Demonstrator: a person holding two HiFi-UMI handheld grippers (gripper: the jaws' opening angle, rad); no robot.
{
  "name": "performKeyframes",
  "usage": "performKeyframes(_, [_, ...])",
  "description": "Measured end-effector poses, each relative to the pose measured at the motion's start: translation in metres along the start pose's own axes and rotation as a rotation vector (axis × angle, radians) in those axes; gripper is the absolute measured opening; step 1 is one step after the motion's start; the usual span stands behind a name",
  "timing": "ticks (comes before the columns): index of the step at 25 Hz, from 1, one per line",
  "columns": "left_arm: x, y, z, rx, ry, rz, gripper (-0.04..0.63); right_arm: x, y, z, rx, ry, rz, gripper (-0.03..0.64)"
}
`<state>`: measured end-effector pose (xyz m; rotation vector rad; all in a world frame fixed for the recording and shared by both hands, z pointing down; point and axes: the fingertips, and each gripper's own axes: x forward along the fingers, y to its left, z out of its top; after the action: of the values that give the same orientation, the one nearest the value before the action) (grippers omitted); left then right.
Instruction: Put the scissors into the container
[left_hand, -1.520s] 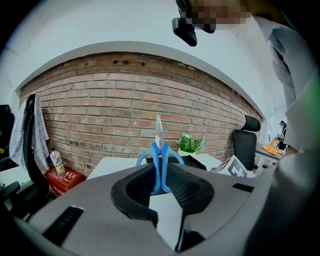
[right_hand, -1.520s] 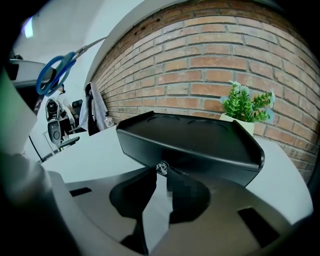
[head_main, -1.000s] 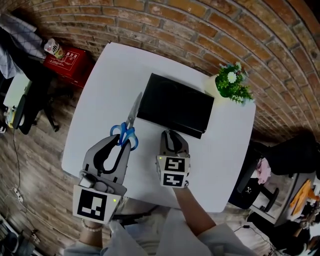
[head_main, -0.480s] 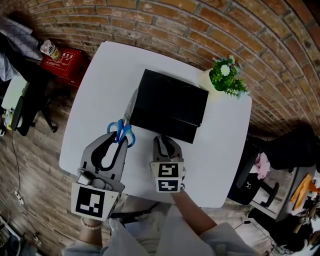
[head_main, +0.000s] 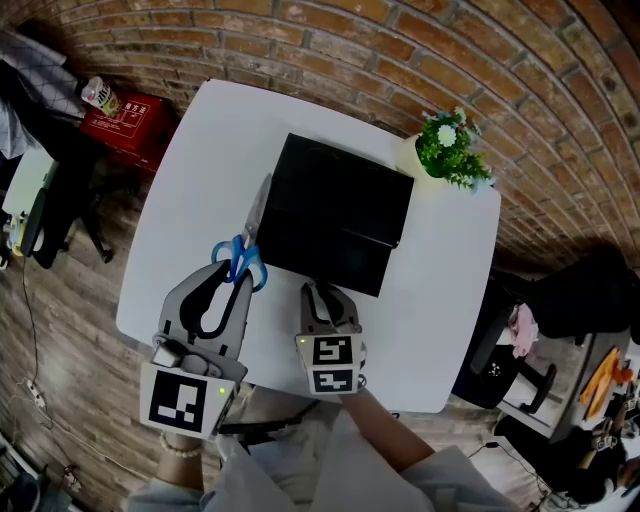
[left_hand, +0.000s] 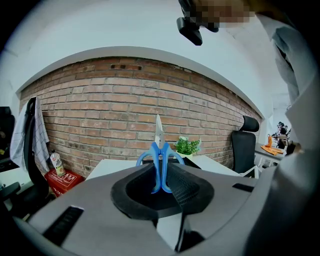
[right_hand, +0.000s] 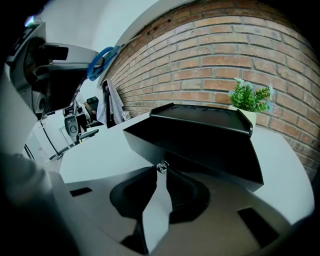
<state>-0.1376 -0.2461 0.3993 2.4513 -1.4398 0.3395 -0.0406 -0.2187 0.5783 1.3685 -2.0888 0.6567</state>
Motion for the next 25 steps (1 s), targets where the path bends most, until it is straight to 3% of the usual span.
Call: performKeyframes(25, [-0.005,-0.002,-0.003,0.010,0.001,0.006,0.097,-0.013,0.016,-0.024,0.028,-0.002,0.059,0.081])
